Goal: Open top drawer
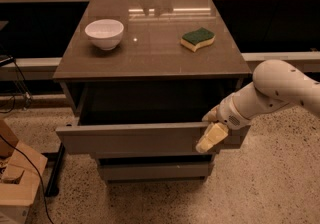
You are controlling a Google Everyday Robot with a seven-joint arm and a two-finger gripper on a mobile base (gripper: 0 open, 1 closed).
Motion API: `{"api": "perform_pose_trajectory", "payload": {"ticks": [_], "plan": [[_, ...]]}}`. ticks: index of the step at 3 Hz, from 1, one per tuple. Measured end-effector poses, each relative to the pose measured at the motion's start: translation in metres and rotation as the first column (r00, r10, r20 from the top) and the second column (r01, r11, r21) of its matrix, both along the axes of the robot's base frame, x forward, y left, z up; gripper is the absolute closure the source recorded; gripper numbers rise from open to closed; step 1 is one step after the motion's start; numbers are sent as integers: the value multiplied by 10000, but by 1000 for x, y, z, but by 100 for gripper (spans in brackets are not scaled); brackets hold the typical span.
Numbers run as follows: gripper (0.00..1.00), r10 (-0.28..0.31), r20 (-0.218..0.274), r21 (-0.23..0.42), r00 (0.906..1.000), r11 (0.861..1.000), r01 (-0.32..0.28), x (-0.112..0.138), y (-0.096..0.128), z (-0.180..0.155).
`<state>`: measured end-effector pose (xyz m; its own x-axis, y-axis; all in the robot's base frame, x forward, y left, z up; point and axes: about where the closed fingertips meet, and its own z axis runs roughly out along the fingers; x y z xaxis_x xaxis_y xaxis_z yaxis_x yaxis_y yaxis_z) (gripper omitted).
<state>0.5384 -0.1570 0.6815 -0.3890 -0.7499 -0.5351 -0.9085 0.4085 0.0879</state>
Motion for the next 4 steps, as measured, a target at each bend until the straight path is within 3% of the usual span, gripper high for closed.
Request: {"api": "perform_pose_trajectory", "payload": {"ticks": [1, 2, 3, 4], "plan": [[0, 0, 0, 0, 10000, 10000, 0, 0, 0, 0], [0, 499, -38, -314, 9987, 9983, -500, 2, 14, -5], [0, 872, -385, -470, 9954, 9949, -890, 4, 24, -20], [19, 1020, -678, -742, 9925, 9915, -1070, -3, 23, -30]]}}
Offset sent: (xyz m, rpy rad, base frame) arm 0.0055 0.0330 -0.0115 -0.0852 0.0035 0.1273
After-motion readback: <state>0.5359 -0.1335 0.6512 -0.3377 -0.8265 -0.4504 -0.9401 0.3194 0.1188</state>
